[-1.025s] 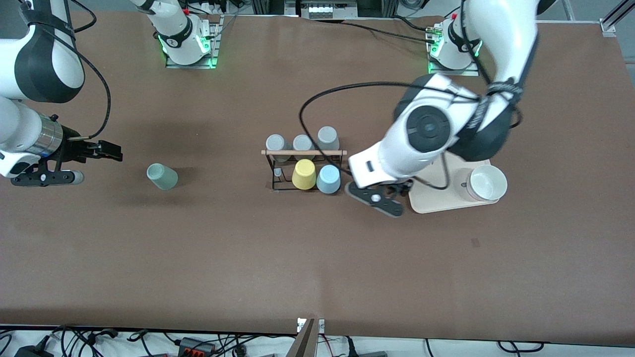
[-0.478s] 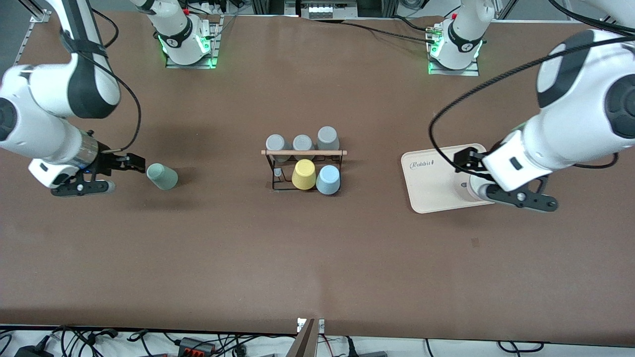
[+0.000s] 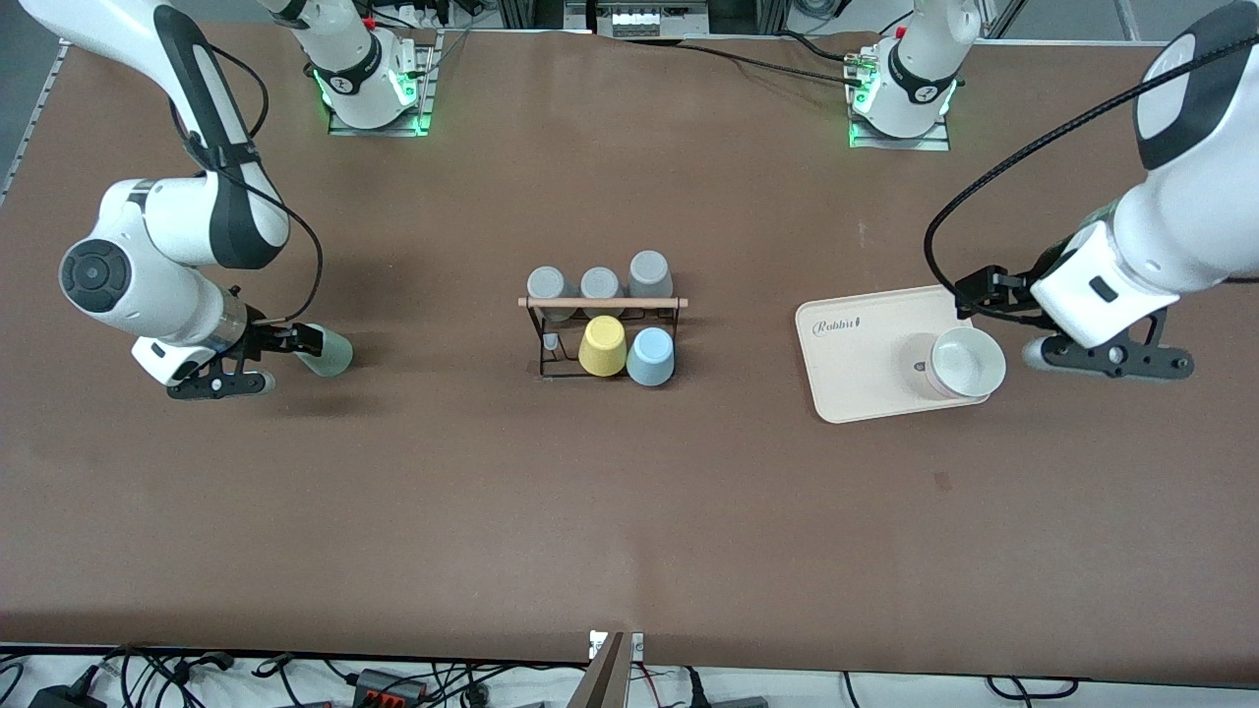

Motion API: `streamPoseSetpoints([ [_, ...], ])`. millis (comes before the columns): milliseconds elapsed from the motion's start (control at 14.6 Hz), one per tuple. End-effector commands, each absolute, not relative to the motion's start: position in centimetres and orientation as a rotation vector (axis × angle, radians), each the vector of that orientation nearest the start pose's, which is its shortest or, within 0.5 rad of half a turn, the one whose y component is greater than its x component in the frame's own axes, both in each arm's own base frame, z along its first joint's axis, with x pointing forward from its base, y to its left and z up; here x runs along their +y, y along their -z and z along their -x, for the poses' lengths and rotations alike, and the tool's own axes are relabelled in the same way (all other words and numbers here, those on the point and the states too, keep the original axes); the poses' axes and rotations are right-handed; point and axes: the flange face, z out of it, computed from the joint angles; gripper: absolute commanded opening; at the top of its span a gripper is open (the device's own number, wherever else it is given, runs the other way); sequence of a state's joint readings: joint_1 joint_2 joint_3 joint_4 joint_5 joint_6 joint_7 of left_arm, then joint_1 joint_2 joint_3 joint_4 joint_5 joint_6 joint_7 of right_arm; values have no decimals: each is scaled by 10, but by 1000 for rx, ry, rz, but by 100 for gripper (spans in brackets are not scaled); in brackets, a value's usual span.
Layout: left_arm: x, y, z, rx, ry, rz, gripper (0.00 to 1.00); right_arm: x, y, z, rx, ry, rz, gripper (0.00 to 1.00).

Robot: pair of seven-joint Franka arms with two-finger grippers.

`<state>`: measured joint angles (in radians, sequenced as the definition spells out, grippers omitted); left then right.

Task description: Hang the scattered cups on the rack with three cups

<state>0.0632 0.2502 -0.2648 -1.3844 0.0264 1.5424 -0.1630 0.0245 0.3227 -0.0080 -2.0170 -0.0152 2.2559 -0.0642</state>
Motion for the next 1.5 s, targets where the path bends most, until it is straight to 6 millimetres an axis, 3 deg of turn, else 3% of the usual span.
streamPoseSetpoints([
  [0,-100,-559,-566,-78,-70,3151,100,8,-266,-580,-141,-143,3154,100],
  [342,-98,-562,-576,-62,-46,3160,100,6,-238,-569,-136,-230,3147,100],
  [683,-93,-570,-583,-76,-8,3170,100,5,-225,-567,-134,-267,3144,100],
  [957,-101,-577,-577,-55,-10,3160,100,4,-223,-567,-130,-274,3142,98],
  [1094,-105,-578,-575,-44,-16,3151,100,2,-225,-569,-125,-269,3143,58],
  [1162,-104,-577,-573,-46,-37,3145,100,-2,-227,-570,-113,-267,3143,44],
  [1230,-100,-571,-574,-55,-65,3140,100,-4,-232,-572,-120,-260,3143,35],
  [1435,-98,-567,-569,-17,-119,3133,100,3,-265,-591,-139,-274,3140,29],
])
